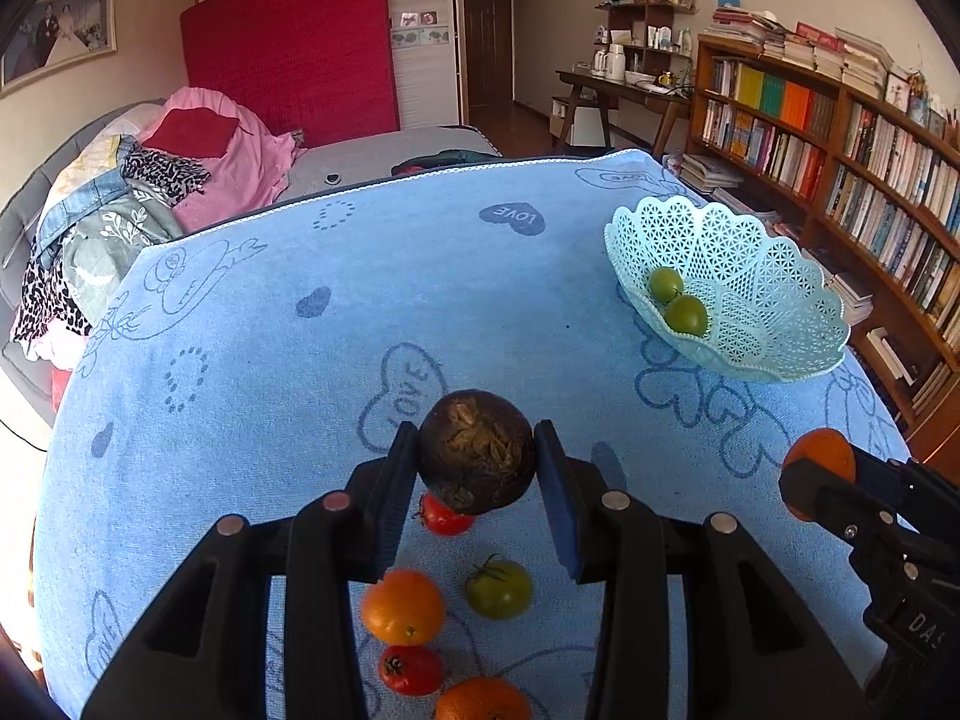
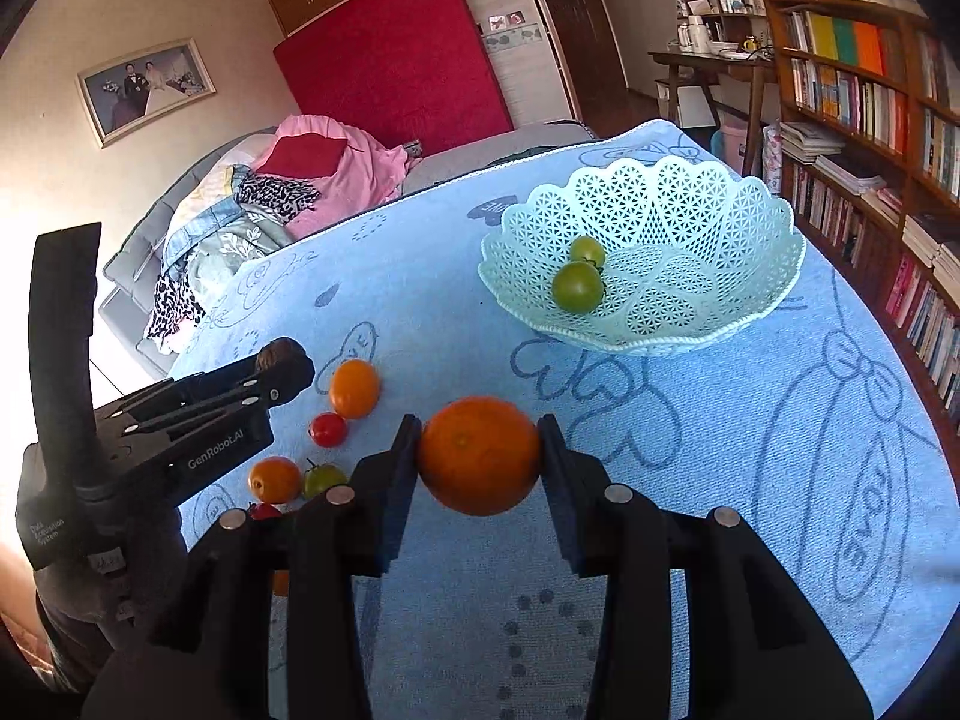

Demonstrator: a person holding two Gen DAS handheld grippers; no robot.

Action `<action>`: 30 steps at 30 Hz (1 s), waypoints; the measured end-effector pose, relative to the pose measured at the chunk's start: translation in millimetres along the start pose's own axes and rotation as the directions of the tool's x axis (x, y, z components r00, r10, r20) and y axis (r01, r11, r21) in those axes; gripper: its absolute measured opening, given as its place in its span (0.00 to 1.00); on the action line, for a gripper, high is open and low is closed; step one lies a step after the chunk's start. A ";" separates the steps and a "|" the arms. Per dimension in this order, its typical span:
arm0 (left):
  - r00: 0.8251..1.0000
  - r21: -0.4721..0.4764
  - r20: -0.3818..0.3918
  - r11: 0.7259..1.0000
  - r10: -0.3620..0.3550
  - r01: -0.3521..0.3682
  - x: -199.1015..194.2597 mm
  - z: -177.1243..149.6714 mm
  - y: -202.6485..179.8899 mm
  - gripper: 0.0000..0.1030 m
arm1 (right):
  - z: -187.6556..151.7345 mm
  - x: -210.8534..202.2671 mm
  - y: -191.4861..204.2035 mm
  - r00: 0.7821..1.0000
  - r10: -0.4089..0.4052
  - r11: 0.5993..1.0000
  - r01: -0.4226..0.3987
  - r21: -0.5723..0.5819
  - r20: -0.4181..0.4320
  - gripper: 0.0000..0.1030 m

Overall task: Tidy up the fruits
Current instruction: 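Carry the brown fruit and orange to the basket and release both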

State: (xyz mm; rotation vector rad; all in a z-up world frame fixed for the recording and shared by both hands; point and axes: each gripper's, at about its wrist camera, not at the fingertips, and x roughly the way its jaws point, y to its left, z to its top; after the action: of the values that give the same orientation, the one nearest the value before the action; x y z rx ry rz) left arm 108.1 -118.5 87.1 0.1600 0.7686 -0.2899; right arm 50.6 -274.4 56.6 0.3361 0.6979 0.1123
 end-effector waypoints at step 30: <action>0.985 0.115 -0.001 0.979 -0.171 0.169 10.3 38.4 -78.8 0.39 | 37.7 -33.2 -68.0 0.986 -0.100 0.990 0.085 0.110 0.133 0.40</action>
State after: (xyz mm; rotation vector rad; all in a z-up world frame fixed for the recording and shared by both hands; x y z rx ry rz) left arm 115.6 -204.7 104.2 0.2016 0.7580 -0.4975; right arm 49.0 -355.4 80.7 0.4070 0.5823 -0.0361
